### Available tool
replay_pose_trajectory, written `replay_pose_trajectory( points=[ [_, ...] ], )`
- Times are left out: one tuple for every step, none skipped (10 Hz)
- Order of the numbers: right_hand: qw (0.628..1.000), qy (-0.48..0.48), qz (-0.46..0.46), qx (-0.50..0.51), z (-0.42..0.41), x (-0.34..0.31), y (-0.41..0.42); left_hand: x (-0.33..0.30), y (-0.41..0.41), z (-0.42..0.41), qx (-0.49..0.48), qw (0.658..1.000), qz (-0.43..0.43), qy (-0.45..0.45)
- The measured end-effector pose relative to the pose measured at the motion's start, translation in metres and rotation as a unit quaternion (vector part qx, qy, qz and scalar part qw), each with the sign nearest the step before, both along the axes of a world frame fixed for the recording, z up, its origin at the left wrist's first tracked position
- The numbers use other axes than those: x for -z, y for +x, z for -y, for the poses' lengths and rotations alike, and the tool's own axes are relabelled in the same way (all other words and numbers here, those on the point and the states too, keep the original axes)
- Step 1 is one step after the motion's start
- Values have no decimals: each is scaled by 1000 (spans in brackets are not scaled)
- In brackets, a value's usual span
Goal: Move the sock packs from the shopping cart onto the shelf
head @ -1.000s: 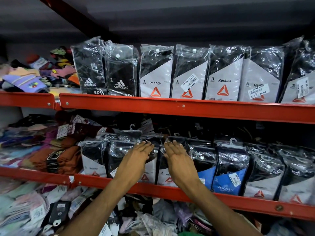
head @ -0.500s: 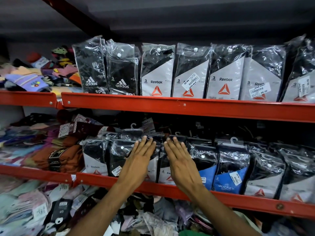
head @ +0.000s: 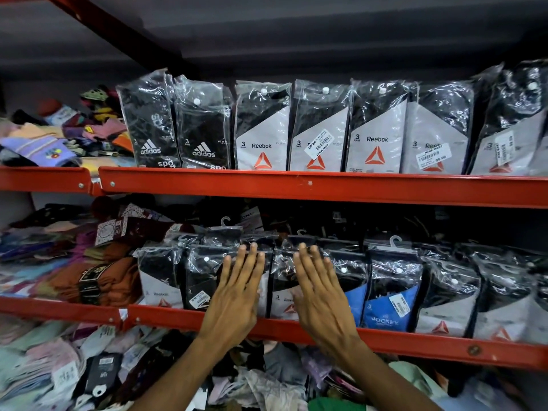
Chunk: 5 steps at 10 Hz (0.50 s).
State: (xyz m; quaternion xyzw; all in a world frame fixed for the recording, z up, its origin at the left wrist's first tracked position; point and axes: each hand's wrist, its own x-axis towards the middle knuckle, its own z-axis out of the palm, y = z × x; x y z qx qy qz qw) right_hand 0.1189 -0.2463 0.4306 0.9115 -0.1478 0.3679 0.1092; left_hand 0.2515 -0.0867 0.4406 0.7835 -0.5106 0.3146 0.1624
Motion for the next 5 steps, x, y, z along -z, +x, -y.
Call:
replay_pose_trajectory(
  points=[
    [998,33,29,37,15,-2,-18,-1,-7,3,12,1000,15,12],
    [999,29,-3,43,26,-3,-21,2,-7,6,-1,999,14,35],
    [999,17,-13,34,30,-9,-27,4,-9,11,-15,999,13,46],
    [998,18,48,44,34,-13,-43,2,-14,12,-18,999,22,42],
    [994,50,72,60,47,-11,-54,-7,-23,14,-18,999,27,31]
  ],
)
